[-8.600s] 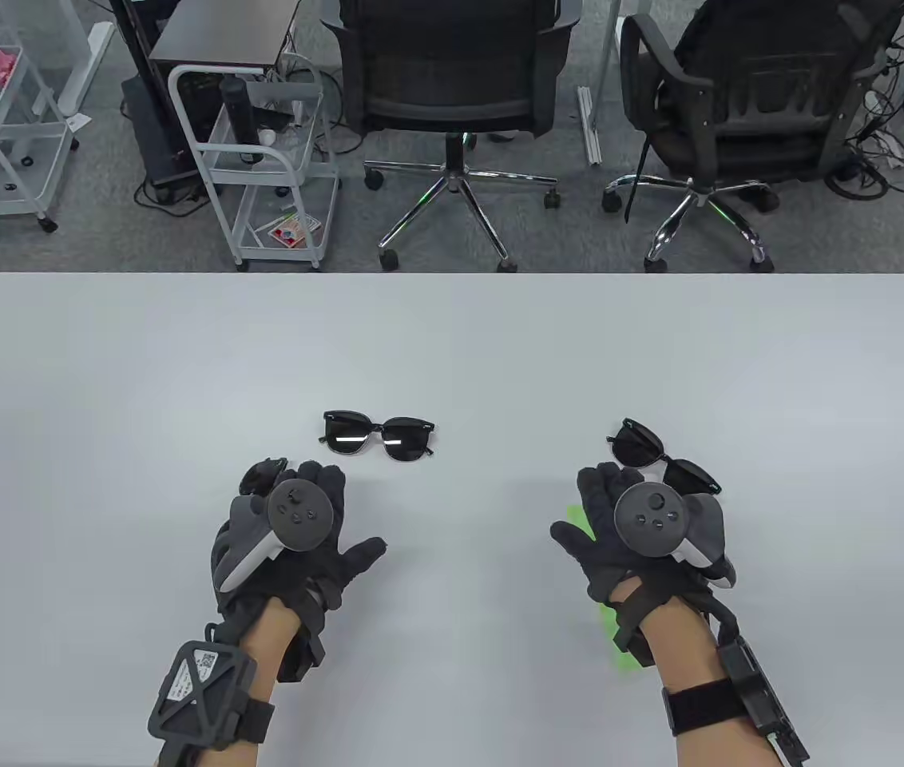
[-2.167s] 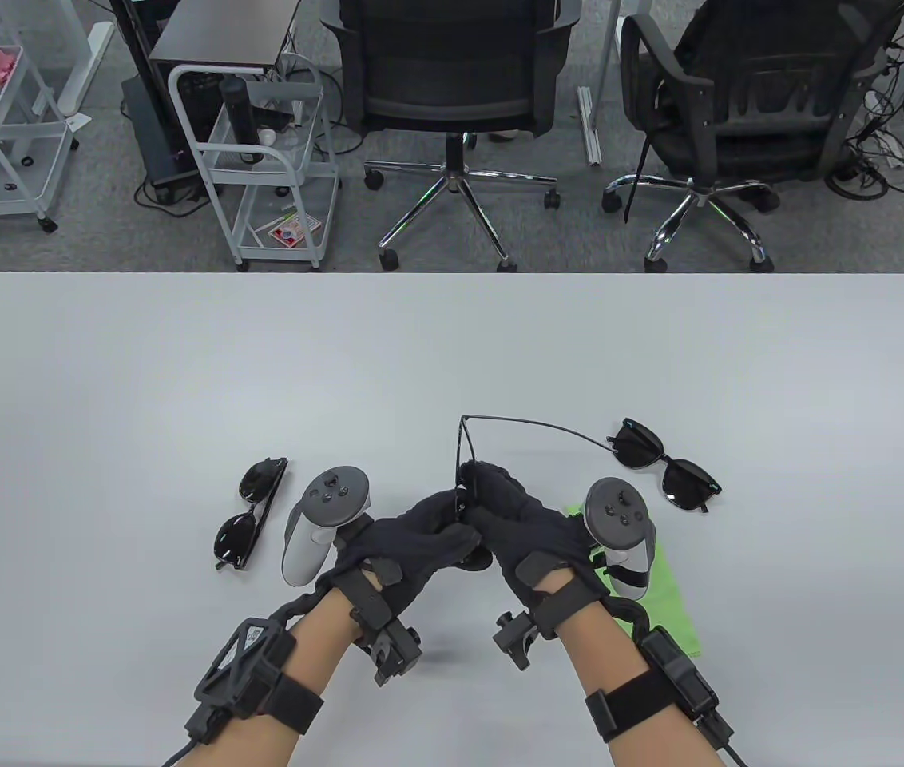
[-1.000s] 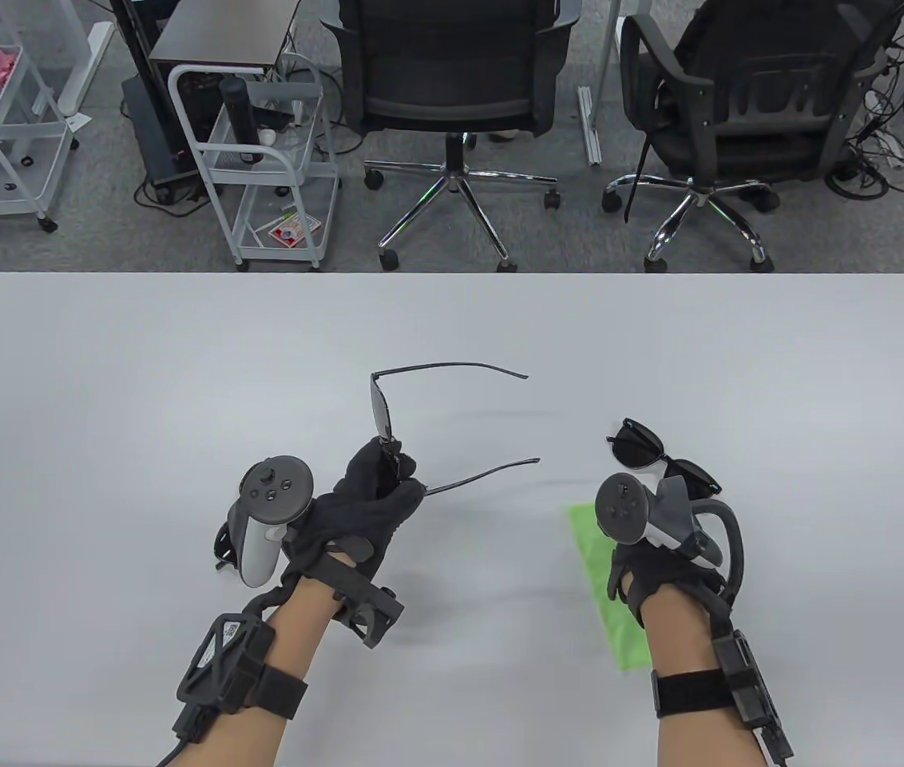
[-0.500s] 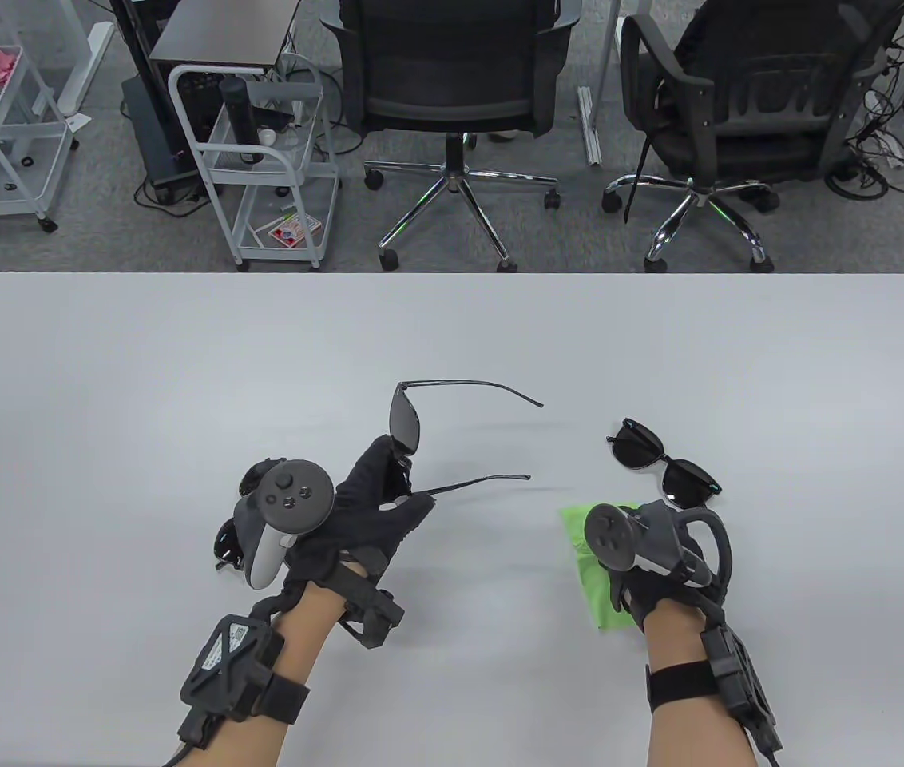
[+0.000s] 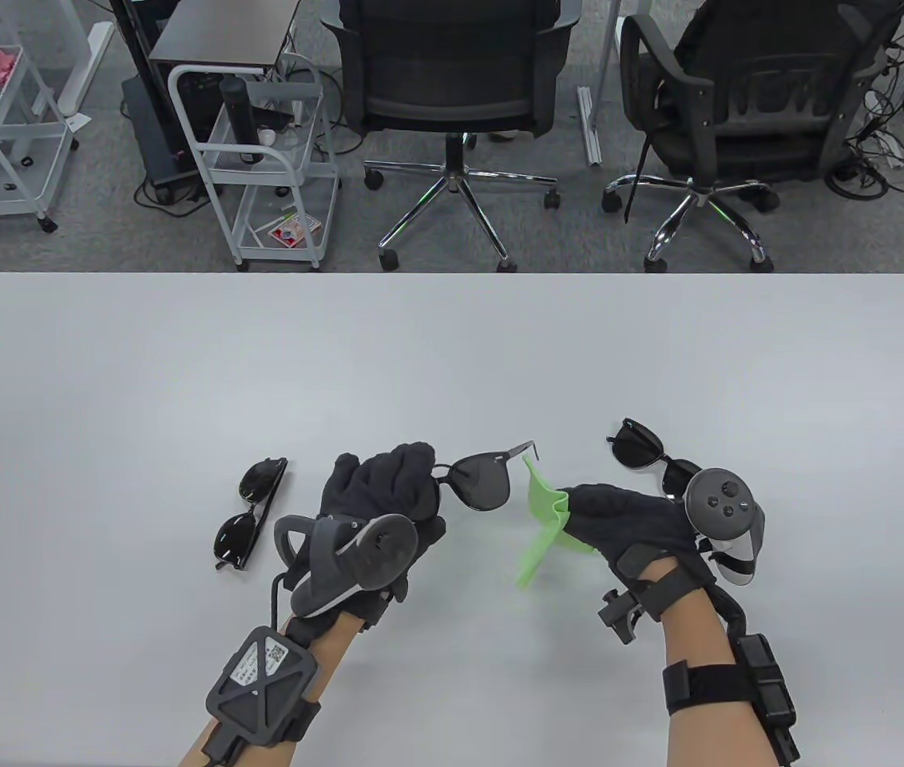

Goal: Dust sunglasses

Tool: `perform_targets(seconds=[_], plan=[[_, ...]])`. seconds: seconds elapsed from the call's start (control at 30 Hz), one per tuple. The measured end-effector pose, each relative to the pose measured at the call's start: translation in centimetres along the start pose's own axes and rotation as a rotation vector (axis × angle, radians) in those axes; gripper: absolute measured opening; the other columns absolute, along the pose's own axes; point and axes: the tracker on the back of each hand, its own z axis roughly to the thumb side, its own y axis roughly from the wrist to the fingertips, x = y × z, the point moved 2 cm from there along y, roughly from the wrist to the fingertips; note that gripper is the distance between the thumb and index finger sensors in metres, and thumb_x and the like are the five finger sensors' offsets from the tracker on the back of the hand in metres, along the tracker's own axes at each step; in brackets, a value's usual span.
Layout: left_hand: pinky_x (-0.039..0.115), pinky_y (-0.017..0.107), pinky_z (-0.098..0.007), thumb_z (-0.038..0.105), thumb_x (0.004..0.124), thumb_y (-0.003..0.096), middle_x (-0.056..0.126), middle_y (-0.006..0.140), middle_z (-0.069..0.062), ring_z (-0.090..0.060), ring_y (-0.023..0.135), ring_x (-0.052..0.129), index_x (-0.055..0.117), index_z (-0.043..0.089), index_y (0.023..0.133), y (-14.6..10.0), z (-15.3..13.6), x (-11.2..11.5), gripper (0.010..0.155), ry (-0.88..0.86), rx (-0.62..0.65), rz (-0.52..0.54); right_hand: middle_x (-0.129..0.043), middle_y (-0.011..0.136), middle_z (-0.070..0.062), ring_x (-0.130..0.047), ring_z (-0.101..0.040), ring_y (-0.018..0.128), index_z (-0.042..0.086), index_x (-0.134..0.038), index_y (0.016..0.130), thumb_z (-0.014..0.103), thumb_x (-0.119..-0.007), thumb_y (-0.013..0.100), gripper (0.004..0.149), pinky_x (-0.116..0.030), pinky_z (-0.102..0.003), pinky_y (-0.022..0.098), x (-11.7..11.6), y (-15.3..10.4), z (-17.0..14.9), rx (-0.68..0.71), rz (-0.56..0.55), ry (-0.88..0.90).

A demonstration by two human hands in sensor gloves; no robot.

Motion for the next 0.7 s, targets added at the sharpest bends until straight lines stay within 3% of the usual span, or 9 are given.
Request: perform_targets(seconds=[0.13, 0.27, 0.33, 0.53, 0.63, 0.7], plan=[[0.061, 0.076, -0.052, 0.065, 0.088, 0.0284, 0.069, 0.105, 0.013, -0.016, 0.094, 0.087, 0.051, 0.037, 0.105, -0.2, 1.1, -0.2, 0.089, 0.065, 0.035, 0.035, -0.101, 0.076, -0.004, -0.104, -0.027, 0.058, 0.023, -0.097, 0.073, 0.032, -0.095, 0.038, 0.036, -0.073, -0.059, 0.058, -2.1, 0.3, 1.2, 0.012, 0.04, 0.176], [0.062, 0.075, -0.052, 0.065, 0.087, 0.0282, 0.071, 0.103, 0.011, -0.016, 0.092, 0.089, 0.052, 0.035, 0.104, -0.3, 1.2, -0.6, 0.089, 0.091, 0.021, 0.07, -0.101, 0.077, -0.005, -0.105, -0.026, 0.058, 0.021, -0.095, 0.076, 0.034, -0.093, 0.041, 0.037, -0.075, -0.058, 0.056, -4.2, -0.1, 1.4, -0.079, -0.065, 0.345], [0.063, 0.075, -0.052, 0.066, 0.087, 0.0282, 0.071, 0.102, 0.012, -0.016, 0.091, 0.089, 0.053, 0.036, 0.104, -0.2, 0.8, -0.9, 0.089, 0.081, 0.008, 0.081, -0.099, 0.078, -0.007, -0.104, -0.029, 0.059, 0.019, -0.094, 0.078, 0.033, -0.093, 0.042, 0.039, -0.074, -0.059, 0.056, -5.3, 0.1, 1.5, -0.084, -0.006, 0.482], [0.063, 0.075, -0.052, 0.065, 0.088, 0.0287, 0.073, 0.101, 0.013, -0.016, 0.09, 0.089, 0.054, 0.038, 0.104, -0.2, 1.3, -0.8, 0.088, 0.089, 0.042, 0.074, -0.091, 0.086, -0.008, -0.097, -0.031, 0.067, 0.017, -0.085, 0.087, 0.033, -0.092, 0.043, 0.048, -0.07, -0.061, 0.058, -7.4, 1.4, 2.9, -0.07, 0.031, 0.377], [0.063, 0.075, -0.052, 0.065, 0.088, 0.029, 0.073, 0.1, 0.011, -0.016, 0.088, 0.09, 0.054, 0.037, 0.104, -0.1, 1.0, -1.0, 0.087, 0.063, 0.015, 0.082, -0.093, 0.081, -0.007, -0.097, -0.031, 0.064, 0.018, -0.089, 0.082, 0.031, -0.094, 0.042, 0.043, -0.069, -0.061, 0.058, -7.8, 1.9, 3.5, -0.102, -0.087, 0.402], [0.063, 0.074, -0.052, 0.064, 0.09, 0.0286, 0.073, 0.1, 0.012, -0.015, 0.088, 0.09, 0.054, 0.037, 0.105, 0.0, 0.9, -0.9, 0.088, 0.087, 0.017, 0.082, -0.095, 0.077, -0.006, -0.099, -0.029, 0.061, 0.018, -0.09, 0.079, 0.033, -0.094, 0.041, 0.041, -0.07, -0.06, 0.058, -7.7, 2.1, 3.7, -0.103, -0.105, 0.364]])
